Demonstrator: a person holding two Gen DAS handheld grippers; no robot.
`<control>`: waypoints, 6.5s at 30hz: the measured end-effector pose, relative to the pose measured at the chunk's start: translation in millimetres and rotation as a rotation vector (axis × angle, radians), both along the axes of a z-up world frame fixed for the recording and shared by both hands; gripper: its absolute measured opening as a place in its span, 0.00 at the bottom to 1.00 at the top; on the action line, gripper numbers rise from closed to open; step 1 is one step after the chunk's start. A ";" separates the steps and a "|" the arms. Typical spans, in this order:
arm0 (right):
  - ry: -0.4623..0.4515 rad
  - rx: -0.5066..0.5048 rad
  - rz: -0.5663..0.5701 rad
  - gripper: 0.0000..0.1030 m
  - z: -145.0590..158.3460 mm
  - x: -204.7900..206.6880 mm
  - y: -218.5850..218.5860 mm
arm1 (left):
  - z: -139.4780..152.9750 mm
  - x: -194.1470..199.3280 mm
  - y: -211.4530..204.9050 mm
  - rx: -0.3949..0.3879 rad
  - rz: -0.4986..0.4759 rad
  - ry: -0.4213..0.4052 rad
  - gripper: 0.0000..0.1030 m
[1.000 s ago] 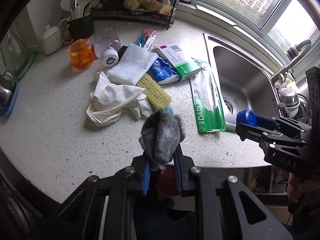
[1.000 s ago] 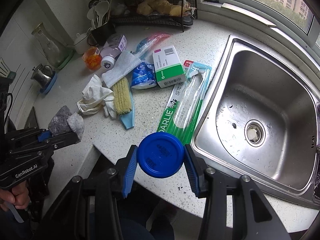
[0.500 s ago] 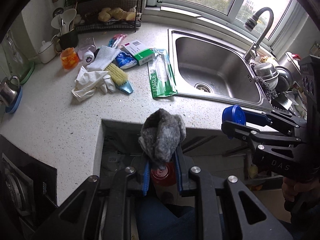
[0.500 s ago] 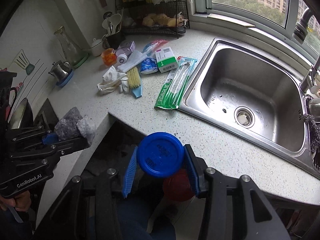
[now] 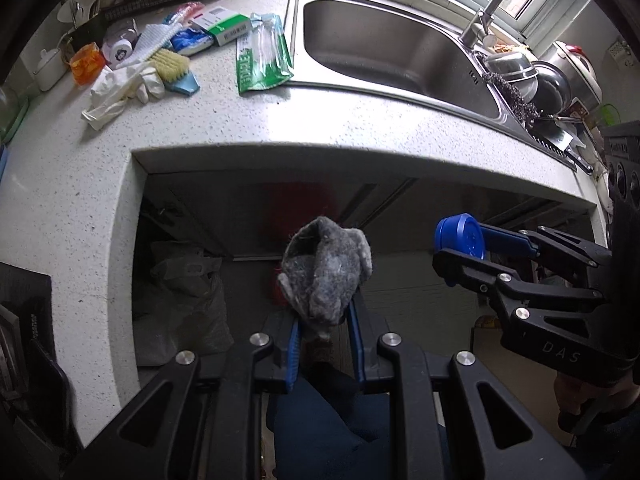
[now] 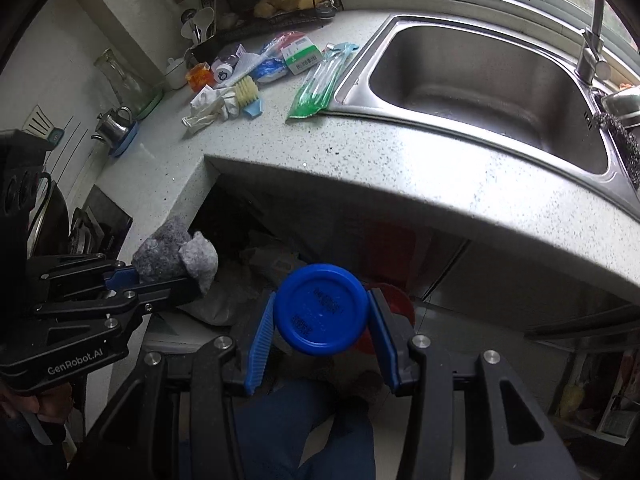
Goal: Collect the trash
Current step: 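Carry the cap and sponge down to the red bin with both grippers, then open the left gripper over the red bin while the right gripper releases the cap, then raise both tools back to the counter toward the green toothbrush package, then grasp the green DARLIE package with the right gripper while the left gripper grasps the white gloves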
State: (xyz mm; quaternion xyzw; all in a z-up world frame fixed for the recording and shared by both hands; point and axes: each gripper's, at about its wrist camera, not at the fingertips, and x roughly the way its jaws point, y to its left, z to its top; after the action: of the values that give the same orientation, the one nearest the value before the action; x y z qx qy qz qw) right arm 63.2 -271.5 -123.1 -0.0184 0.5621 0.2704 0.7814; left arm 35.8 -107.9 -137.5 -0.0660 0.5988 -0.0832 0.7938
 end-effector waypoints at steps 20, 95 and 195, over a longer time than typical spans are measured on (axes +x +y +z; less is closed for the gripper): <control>0.137 -0.133 -0.085 0.42 -228.7 37.4 -10.3 | -266.0 43.3 -49.3 0.008 -0.110 0.213 0.19; 0.156 -0.143 -0.004 0.85 -208.0 18.0 12.1 | -208.2 19.1 18.8 0.091 -0.023 0.082 1.00; 0.027 -0.216 -0.062 0.07 1.4 231.7 129.4 | -48.8 221.8 246.9 0.121 0.062 0.049 0.85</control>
State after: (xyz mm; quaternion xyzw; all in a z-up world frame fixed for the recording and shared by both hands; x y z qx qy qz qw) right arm 294.9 -142.1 -121.7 -0.0815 0.5988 0.1843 0.7751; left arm 257.6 139.0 -186.3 -0.0382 0.6198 -0.0205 0.7835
